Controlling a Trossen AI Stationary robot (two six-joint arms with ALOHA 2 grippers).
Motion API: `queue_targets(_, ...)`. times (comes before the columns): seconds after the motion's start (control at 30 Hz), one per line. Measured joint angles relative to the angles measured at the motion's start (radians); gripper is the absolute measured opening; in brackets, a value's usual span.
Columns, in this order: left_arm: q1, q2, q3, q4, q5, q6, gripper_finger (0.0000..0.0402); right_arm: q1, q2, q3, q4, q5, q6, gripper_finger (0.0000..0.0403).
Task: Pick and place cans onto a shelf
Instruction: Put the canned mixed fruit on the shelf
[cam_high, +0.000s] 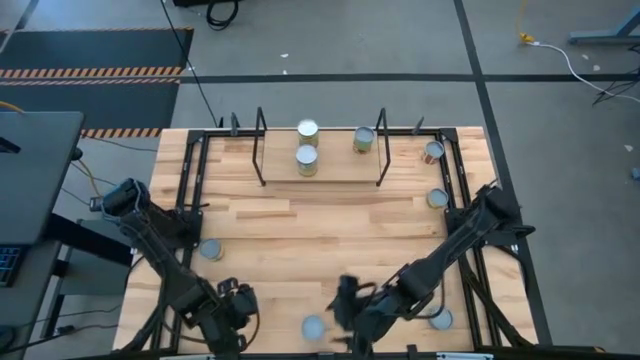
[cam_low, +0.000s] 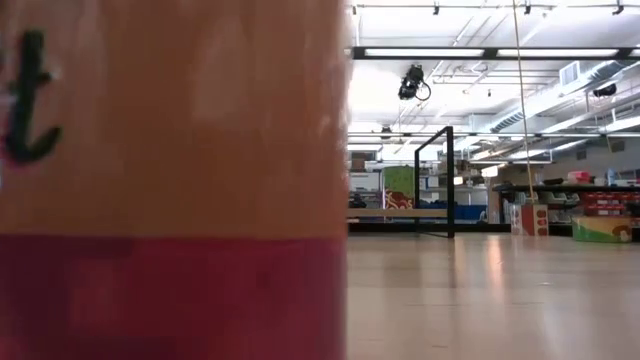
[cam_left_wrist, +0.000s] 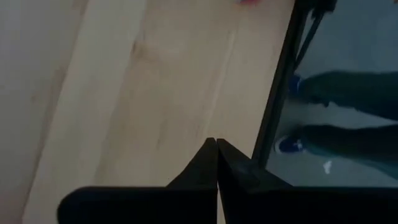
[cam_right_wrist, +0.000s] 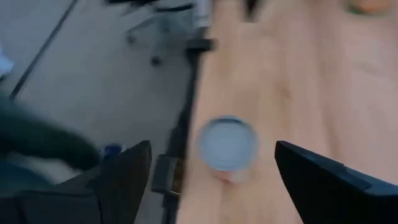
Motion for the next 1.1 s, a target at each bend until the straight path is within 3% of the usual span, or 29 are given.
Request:
queue_targets(0.13,-0.018,0.0,0.0,0.006,-0.079,-0.026,0.0025,-0.015,0.092,0.099,-0.026,-0.084,-0.162,0.0332)
queue_targets(0.27,-0.017,0.0,0.0,0.008,-0.165,-0.04,0.0051,-0.033,0.167,0.14,-0.027,-0.103,-0.296,0.0329)
queue_targets(0.37,-0.007,0.001,0.0,0.021,-0.249,-0.046,0.0067,-0.05,0.227,0.139,-0.028,-0.11,-0.323,0.0337)
queue_targets(0.5,0.004,0.001,0.0,0.023,-0.272,-0.046,0.008,-0.063,0.271,0.138,0.003,-0.205,-0.402,0.0358)
queue_targets(0.77,0.004,0.002,0.0,0.134,-0.324,0.018,0.0085,-0.072,0.269,0.143,0.004,-0.177,-0.446,0.0396)
queue_targets(1.1,0.021,0.002,0.0,0.149,-0.398,0.035,0.0087,-0.124,0.308,0.14,0.105,-0.195,-0.469,0.0396)
